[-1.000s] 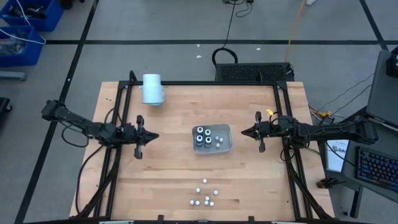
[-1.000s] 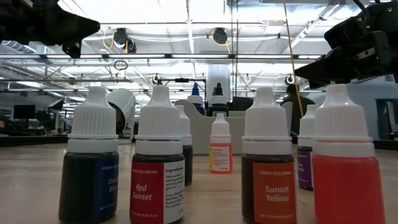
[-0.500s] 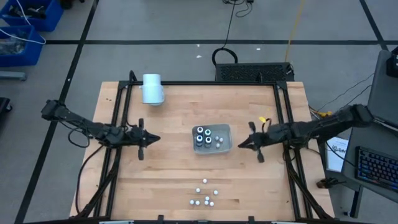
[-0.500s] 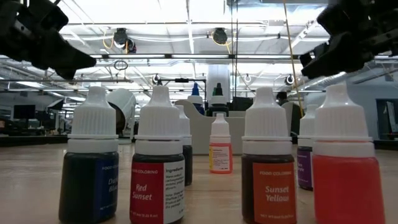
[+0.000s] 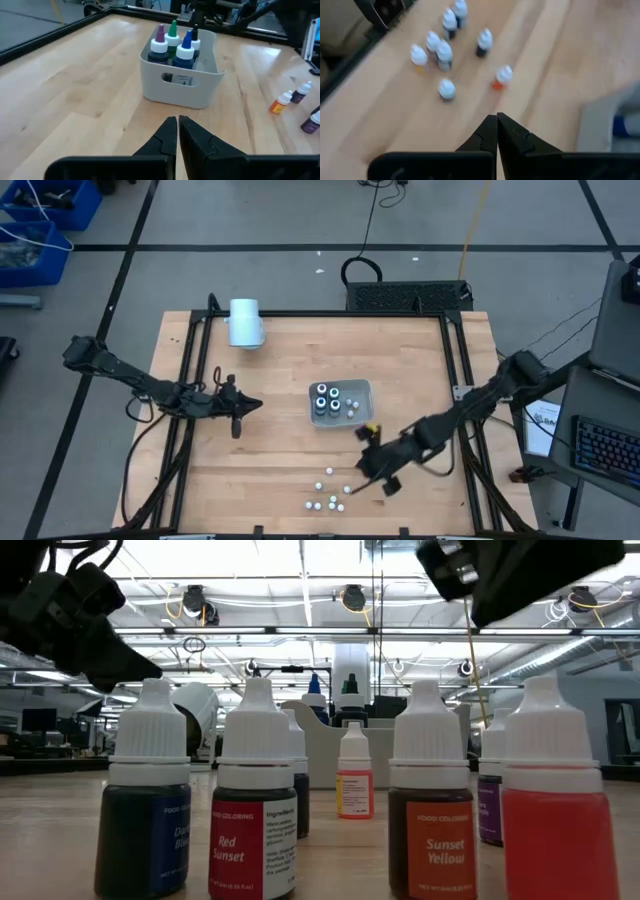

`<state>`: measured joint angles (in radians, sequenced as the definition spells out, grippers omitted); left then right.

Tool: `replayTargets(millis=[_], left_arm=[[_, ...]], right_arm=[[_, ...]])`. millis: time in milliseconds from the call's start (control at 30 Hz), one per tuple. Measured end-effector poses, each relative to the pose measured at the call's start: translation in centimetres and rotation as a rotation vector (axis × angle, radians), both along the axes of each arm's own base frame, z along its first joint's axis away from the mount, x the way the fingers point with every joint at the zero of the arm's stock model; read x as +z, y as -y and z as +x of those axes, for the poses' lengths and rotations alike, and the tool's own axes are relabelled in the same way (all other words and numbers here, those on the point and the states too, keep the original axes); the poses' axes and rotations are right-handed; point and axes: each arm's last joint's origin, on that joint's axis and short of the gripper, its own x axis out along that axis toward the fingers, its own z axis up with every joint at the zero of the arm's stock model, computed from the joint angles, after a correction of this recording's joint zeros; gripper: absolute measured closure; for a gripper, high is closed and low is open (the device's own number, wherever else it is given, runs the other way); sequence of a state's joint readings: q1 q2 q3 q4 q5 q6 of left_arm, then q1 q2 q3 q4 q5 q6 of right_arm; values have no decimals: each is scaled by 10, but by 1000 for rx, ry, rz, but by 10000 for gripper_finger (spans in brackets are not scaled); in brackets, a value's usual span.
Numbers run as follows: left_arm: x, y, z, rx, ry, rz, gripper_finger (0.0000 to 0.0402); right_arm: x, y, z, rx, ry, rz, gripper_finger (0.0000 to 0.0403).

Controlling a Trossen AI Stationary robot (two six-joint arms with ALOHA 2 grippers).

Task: Pick & Place food coloring
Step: Put the small purple food coloring bottle into the gray bin

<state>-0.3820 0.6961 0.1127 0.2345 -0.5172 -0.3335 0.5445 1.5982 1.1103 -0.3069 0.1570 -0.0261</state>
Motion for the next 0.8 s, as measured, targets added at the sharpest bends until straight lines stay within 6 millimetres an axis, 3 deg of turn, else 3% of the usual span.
replayTargets(millis=[167, 333, 533, 800], left_arm=[[2, 2, 5, -37, 24, 37, 375], [2, 3, 5, -47, 32, 43, 385], [2, 3, 5, -47, 31, 43, 398], [2, 3, 5, -47, 31, 44, 363]], right_arm=[[1, -32, 20, 55, -78, -56, 378], [-8, -54, 34, 122, 5, -44, 319], [-17, -57, 34, 153, -6, -71, 256], [-36, -50, 31, 182, -22, -22, 251]])
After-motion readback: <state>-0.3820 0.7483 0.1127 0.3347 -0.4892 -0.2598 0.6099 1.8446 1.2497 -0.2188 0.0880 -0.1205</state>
